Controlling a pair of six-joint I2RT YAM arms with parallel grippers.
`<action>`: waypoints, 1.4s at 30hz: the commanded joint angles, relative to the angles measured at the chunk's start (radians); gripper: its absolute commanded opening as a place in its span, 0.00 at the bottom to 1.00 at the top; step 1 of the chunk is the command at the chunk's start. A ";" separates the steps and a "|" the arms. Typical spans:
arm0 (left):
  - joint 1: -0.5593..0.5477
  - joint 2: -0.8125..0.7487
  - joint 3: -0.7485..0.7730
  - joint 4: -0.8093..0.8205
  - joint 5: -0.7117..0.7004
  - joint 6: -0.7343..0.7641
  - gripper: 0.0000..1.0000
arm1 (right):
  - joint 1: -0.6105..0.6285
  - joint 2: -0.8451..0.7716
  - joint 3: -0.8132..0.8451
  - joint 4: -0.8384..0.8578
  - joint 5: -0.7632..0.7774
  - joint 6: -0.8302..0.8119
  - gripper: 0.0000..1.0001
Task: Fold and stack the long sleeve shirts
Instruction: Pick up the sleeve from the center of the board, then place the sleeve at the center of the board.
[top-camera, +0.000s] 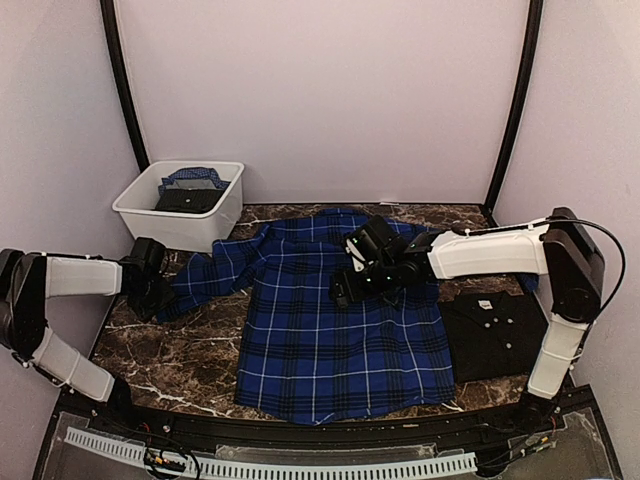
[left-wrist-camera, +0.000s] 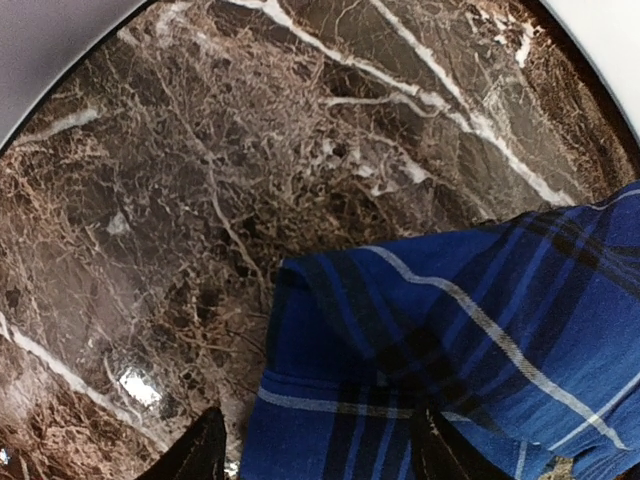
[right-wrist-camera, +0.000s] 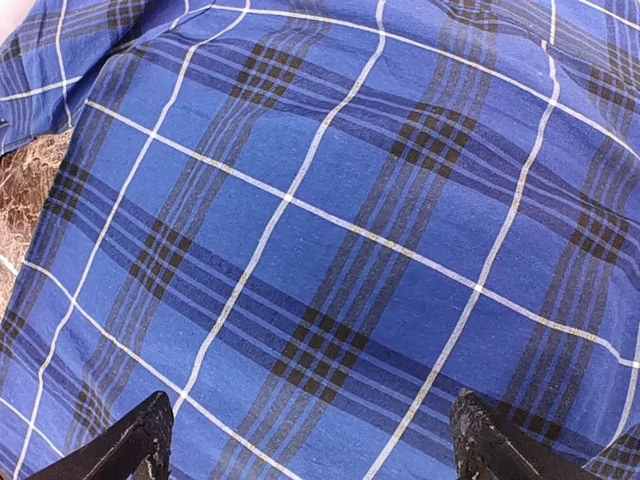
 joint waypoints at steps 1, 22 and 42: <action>0.008 0.031 -0.035 0.034 0.012 -0.033 0.61 | 0.012 -0.017 -0.011 -0.007 0.023 0.005 0.93; 0.000 -0.289 0.136 -0.086 -0.109 0.162 0.00 | 0.027 -0.015 0.038 -0.020 0.044 0.018 0.93; -0.644 0.070 0.646 0.155 0.547 0.693 0.00 | -0.081 -0.267 -0.065 0.020 0.173 0.134 0.93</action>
